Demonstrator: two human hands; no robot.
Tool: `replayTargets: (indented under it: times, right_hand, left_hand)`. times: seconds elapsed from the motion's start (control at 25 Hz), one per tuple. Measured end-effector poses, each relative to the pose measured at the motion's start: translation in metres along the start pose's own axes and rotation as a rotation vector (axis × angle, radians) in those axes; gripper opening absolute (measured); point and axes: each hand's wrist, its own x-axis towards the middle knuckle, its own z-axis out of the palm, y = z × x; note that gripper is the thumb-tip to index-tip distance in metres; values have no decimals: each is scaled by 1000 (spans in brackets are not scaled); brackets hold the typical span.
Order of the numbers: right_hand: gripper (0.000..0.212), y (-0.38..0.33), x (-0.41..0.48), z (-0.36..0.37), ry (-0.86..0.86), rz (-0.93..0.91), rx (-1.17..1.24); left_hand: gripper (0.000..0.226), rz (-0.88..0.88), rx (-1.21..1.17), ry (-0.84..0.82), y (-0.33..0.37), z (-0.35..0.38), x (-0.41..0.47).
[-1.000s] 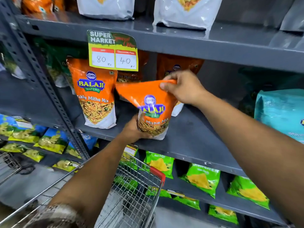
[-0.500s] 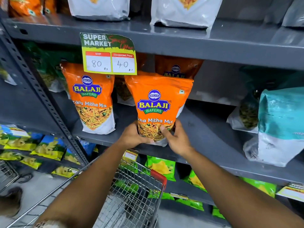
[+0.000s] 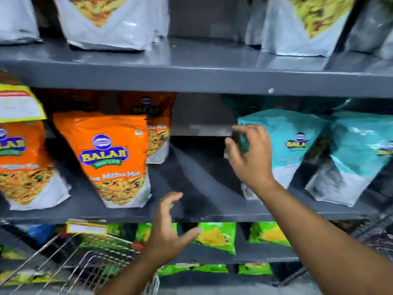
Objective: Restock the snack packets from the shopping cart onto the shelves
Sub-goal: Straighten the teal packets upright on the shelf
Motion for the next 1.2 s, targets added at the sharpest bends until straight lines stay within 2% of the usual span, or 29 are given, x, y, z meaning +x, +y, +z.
replayTargets:
  times: [0.08,0.16,0.24,0.32,0.4,0.48,0.56,0.64,0.68,0.76,0.88,1.0,1.08,1.2]
  right_hand:
    - [28,30,-25,-31,76,175,19]
    - [47,58,-74,-46,57,381,-20]
    - [64,93,-107,-55,-33,539,-27]
    - [73,121,-113,-56,-154,625,22]
    - [88,135,-115,-58,-300,587,85]
    - [108,144,-114,-57,-403,475,142]
    - [126,155,-107,-55,-470,433,132]
    - [136,162,-98,-53,-508,446,22]
    - [135,166,-94,-52,-541,455,26]
    - [121,179,-94,-52,-619,482,193]
    - [85,194,-91,-59,-738,558,385]
    - [51,199,-81,-52,-721,640,493]
    - [29,195,-71,-48,-732,671,543]
    - [37,197,-57,-46,-791,695,473]
  left_hand:
    - [65,-225,-280,-88,39,62,50]
    - [47,-357,-506,-167,57,103,89]
    - [42,-398,-534,-225,68,140,117]
    - [42,-478,-524,-188,72,165,132]
    - [39,-535,-567,-153,73,175,127]
    - [36,-497,-543,-68,78,180,116]
    - [31,-492,-390,5,84,185,95]
    - [37,-463,-241,10,89,188,69]
    - [38,-452,-236,-18,89,185,60]
    - [40,-436,-269,-141,80,170,56]
    - [65,-428,-88,-247,58,143,79]
    - [93,-353,70,-339,47,134,109]
    - [95,-315,78,-384,47,140,122]
    - [103,-299,98,-302,42,151,122]
